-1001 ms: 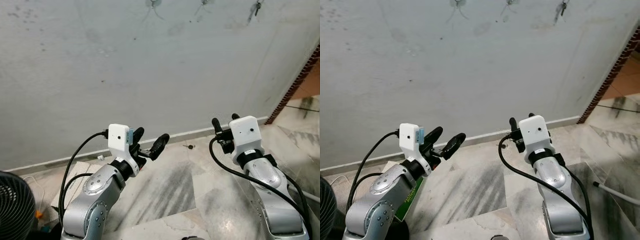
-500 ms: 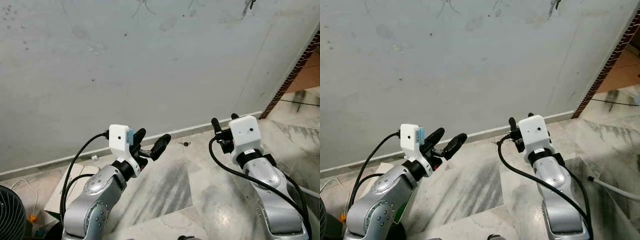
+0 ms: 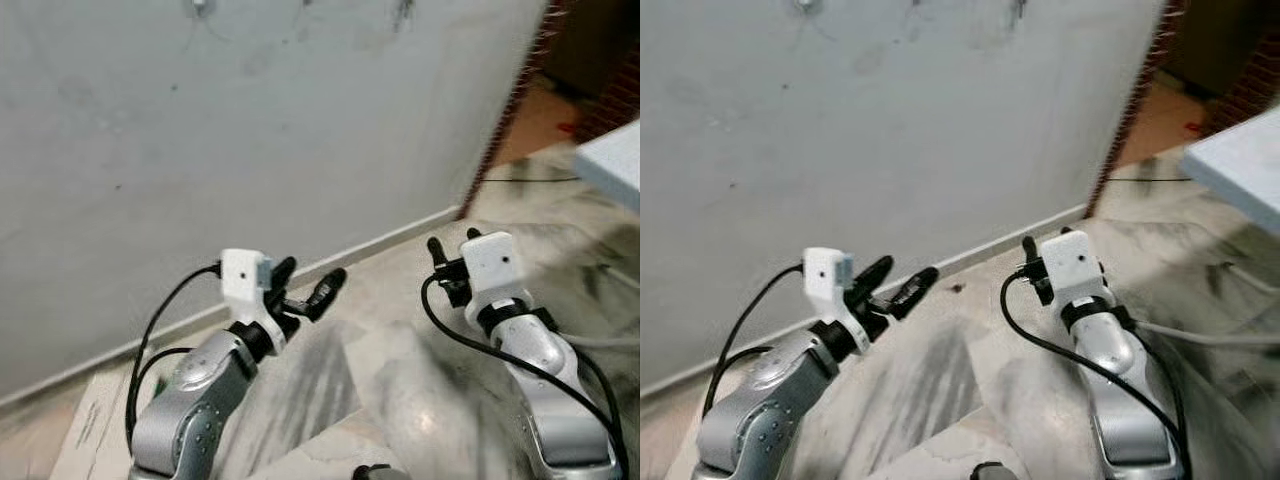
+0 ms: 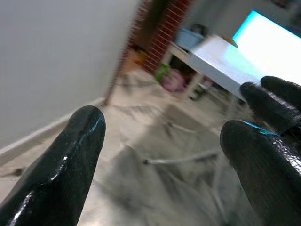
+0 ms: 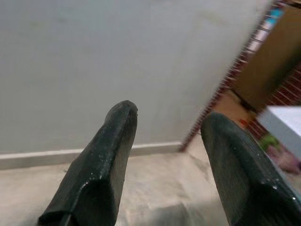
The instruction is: Hang keys on a hook
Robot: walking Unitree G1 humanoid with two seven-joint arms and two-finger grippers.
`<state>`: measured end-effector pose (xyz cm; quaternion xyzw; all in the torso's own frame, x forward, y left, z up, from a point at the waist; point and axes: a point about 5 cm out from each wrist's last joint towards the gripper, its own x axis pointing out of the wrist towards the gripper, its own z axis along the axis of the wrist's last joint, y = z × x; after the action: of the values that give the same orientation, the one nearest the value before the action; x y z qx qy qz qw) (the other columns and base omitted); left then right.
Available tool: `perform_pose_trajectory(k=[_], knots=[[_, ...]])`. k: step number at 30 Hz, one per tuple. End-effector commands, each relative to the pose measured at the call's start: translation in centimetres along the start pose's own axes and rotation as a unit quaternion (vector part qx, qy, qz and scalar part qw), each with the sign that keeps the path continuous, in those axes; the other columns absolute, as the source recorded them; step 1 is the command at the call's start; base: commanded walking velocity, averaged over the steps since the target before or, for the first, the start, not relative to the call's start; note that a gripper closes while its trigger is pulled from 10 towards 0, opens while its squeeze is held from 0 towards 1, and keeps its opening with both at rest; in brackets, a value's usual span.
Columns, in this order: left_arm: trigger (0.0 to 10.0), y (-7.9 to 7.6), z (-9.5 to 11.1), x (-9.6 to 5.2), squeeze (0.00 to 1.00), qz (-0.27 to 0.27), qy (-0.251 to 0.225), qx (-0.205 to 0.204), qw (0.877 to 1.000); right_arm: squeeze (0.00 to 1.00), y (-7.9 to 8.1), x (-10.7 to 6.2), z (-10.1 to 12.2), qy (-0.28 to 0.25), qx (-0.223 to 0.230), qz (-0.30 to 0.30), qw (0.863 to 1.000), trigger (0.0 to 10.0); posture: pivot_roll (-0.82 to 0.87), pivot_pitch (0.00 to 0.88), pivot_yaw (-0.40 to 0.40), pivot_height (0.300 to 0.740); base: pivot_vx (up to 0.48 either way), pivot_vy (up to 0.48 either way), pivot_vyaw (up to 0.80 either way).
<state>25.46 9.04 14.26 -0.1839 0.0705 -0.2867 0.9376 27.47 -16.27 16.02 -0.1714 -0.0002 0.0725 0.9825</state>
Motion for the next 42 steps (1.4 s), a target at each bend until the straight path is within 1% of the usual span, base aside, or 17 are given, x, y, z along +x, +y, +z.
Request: perform_pose_trajectory(k=[1, 10, 15, 42], knots=[[10.0, 0.3, 0.05, -0.24, 0.0, 0.008, 0.002, 0.007, 1.0, 0.0, 0.0, 0.02, 0.35, -0.006, -0.001, 0.0, 1.0, 10.0, -0.08, 0.099, 0.045, 0.74, 0.0, 0.0, -0.79], [10.0, 0.25, 0.11, -0.17, 0.0, 0.006, 0.0, 0.01, 1.0, 0.0, 0.04, -0.04, 0.3, -0.005, -0.001, 0.0, 1.0, 10.0, -0.08, 0.099, 0.045, 0.74, 0.0, 0.0, -0.79], [10.0, 0.2, 0.12, -0.2, 0.0, 0.004, -0.001, 0.009, 1.0, 0.0, 0.05, -0.1, 0.3, -0.005, 0.0, -0.001, 1.0, 10.0, -0.08, 0.102, 0.048, 0.74, 0.252, 0.0, -0.76], [10.0, 0.04, 0.09, -0.17, 0.0, -0.007, 0.001, 0.013, 1.0, 0.0, 0.18, -0.12, 0.4, -0.01, 0.001, -0.001, 1.0, 10.0, -0.08, 0.105, 0.053, 0.74, 0.305, 0.0, 0.0]])
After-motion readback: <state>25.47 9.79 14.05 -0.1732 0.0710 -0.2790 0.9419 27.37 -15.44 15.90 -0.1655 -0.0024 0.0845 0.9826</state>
